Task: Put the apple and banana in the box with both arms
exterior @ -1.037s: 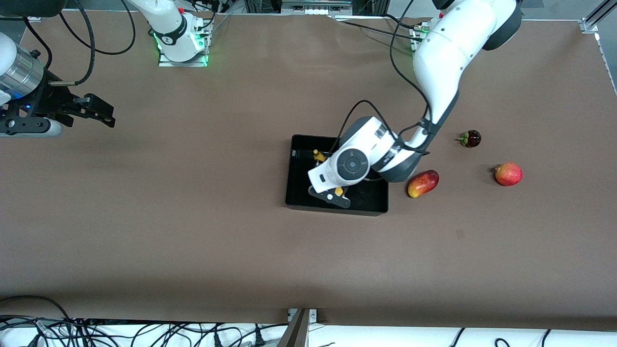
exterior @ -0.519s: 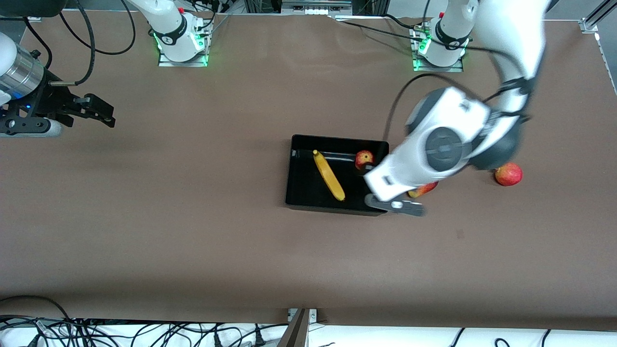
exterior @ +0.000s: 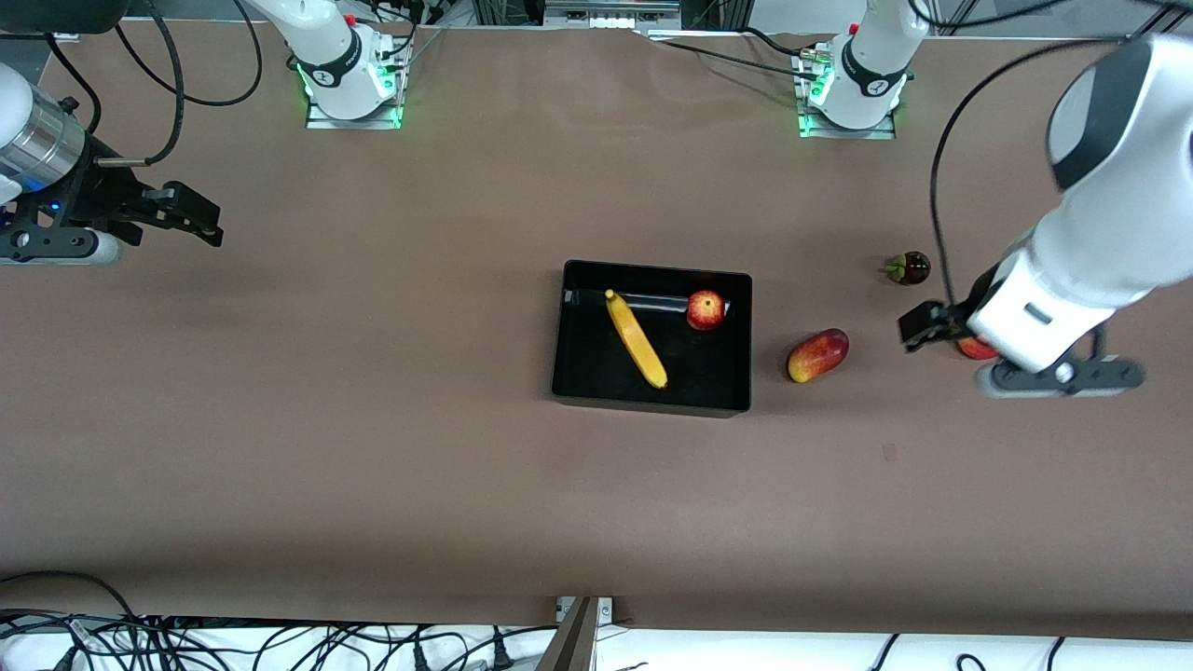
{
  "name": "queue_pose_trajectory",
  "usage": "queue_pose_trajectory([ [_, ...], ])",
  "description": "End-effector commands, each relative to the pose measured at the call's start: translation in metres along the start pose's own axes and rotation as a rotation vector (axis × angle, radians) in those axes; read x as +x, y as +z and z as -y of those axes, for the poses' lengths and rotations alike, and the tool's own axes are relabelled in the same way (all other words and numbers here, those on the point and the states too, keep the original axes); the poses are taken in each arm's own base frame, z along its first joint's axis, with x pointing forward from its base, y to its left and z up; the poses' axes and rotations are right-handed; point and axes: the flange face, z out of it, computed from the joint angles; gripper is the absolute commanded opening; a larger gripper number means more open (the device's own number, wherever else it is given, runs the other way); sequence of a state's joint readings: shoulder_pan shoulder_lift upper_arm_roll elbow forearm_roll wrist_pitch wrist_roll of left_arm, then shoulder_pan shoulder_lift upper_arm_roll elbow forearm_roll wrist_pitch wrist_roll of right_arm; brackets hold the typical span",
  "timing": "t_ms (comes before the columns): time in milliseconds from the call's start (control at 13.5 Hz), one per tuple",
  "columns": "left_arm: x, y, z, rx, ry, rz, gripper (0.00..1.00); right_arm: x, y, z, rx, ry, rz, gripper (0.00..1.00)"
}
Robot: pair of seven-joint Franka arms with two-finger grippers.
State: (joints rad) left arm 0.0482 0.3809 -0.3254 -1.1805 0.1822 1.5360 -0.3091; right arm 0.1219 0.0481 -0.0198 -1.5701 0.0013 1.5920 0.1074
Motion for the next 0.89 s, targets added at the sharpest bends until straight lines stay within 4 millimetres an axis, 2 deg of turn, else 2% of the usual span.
queue_pose_trajectory([
  [0, -0.053, -0.001, 0.032, 0.005, -0.052, 0.015, 1.0, 0.002, -0.003, -0.001, 0.001, 0.005, -0.002, 1.0],
  [148, -0.075, 0.01, 0.06, -0.032, -0.011, -0.005, 1.0, 0.002, -0.004, -0.001, 0.001, 0.005, -0.003, 1.0],
  [296, -0.088, 0.017, 0.071, -0.06, 0.028, -0.006, 1.0, 0.002, -0.003, -0.001, 0.001, 0.005, -0.002, 1.0],
  [444, -0.095, 0.018, 0.077, -0.055, 0.005, -0.003, 1.0, 0.002, -0.003, -0.001, 0.001, 0.005, -0.002, 1.0],
  [815, -0.096, 0.016, 0.083, -0.054, -0.021, 0.003, 1.0, 0.002, -0.003, -0.002, 0.001, 0.007, -0.002, 1.0],
])
